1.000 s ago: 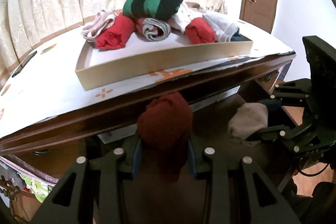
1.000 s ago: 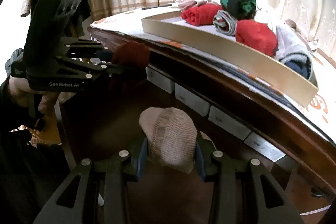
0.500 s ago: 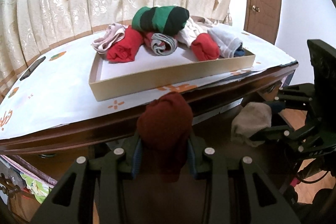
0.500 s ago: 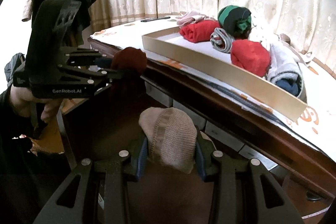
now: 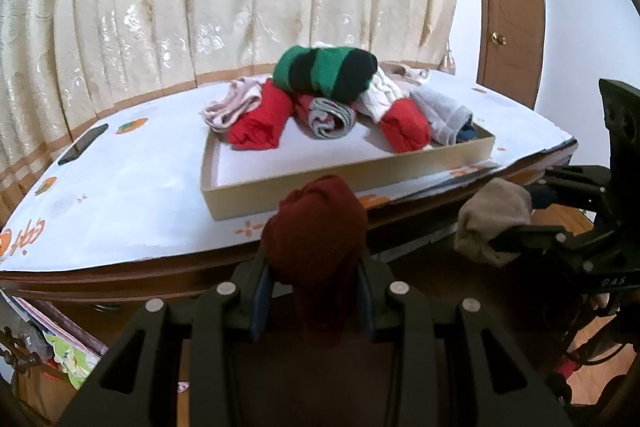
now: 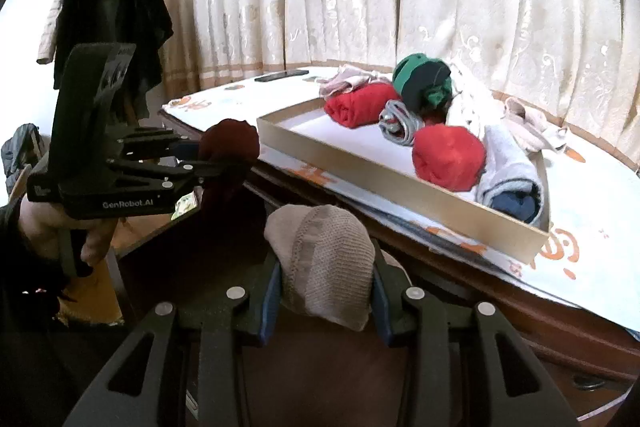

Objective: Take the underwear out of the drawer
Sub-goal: 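Lift both garments out of the drawer and carry them toward the tray, then lower the beige cloth and dark red garment into the tray with both grippers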

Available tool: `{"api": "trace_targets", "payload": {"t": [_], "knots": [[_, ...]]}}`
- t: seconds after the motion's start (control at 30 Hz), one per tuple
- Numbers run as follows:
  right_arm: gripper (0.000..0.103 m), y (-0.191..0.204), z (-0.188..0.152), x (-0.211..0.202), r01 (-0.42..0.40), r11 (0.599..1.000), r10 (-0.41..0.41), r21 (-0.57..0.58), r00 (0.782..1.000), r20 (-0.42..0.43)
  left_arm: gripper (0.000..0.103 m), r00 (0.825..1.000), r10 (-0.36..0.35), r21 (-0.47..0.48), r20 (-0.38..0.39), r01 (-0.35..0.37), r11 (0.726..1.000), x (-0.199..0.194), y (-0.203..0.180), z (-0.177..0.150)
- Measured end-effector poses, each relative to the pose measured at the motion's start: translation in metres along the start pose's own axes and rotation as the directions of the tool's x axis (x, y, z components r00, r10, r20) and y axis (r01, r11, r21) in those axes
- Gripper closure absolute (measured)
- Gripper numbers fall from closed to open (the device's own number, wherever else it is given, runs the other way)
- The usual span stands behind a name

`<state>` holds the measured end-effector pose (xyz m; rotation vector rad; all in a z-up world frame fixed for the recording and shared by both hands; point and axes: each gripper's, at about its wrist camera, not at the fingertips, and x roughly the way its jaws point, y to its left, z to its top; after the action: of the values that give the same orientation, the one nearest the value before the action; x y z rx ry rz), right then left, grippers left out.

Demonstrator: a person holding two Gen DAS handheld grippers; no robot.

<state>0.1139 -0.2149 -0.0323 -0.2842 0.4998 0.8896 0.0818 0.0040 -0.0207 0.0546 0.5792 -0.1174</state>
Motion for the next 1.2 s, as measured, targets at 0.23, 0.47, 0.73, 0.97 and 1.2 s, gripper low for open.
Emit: {"api": "trace_targets", "payload": {"t": [0.23, 0.47, 0.73, 0.97, 1.2], "knots": [[0.062, 0.004, 0.009, -0.005, 0.005, 1.000, -0.004, -0.019, 1.000, 0.024, 0.068, 0.999, 0.010, -0.009, 0.044, -0.010, 1.000, -0.009, 0.002, 0.005], [0.062, 0.006, 0.020, -0.009, 0.013, 1.000, -0.012, -0.028, 0.998, 0.056, 0.068, 0.996, 0.023, -0.012, 0.083, -0.022, 1.000, -0.017, 0.006, 0.014], [0.062, 0.005, 0.033, -0.013, 0.026, 0.999, -0.022, -0.035, 0.994, 0.103, 0.068, 0.990, 0.043, -0.005, 0.131, -0.042, 0.999, -0.023, 0.009, 0.026], [0.062, 0.004, 0.047, -0.014, 0.035, 0.998, -0.028, -0.051, 0.991, 0.130, 0.068, 0.985, 0.061, 0.000, 0.160, -0.062, 0.998, -0.023, 0.012, 0.037], [0.062, 0.002, 0.061, -0.016, 0.045, 0.997, -0.035, -0.058, 0.987, 0.160, 0.068, 0.979, 0.076, 0.005, 0.187, -0.078, 0.997, -0.024, 0.014, 0.048]]}}
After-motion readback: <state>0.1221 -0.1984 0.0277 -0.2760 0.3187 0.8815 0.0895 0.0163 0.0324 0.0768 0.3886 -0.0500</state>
